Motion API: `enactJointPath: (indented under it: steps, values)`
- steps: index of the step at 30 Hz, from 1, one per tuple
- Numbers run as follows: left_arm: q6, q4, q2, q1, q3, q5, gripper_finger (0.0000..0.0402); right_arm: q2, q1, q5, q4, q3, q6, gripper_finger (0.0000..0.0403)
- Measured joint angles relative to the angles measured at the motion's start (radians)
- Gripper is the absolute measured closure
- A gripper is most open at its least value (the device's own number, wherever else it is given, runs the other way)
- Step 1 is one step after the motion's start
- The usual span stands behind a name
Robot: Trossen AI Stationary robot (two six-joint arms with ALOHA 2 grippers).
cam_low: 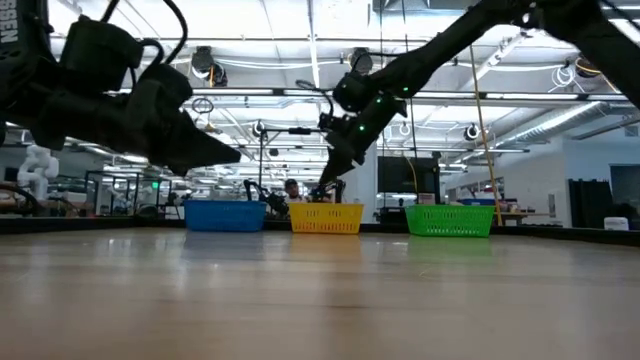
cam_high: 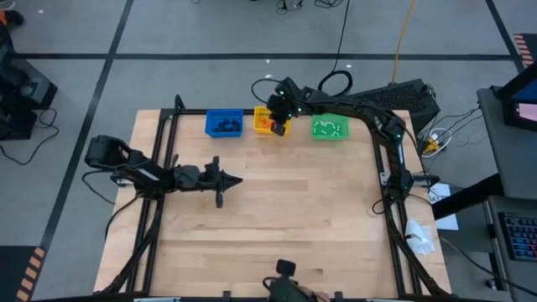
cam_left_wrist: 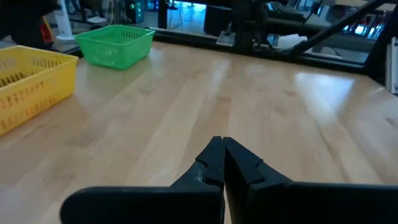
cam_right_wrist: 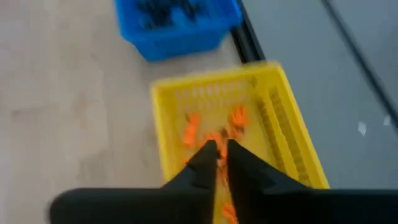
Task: Sort Halloween decoration
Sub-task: Return to Home Position
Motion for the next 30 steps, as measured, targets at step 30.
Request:
enactJointPath:
  steps: [30]
  values:
    - [0.080, -0.186, -0.354, 0.144, -0.078, 0.199, 0.0402, -1.018, 0.153, 0.117, 1.069, -1.361, 0.158, 0.0402]
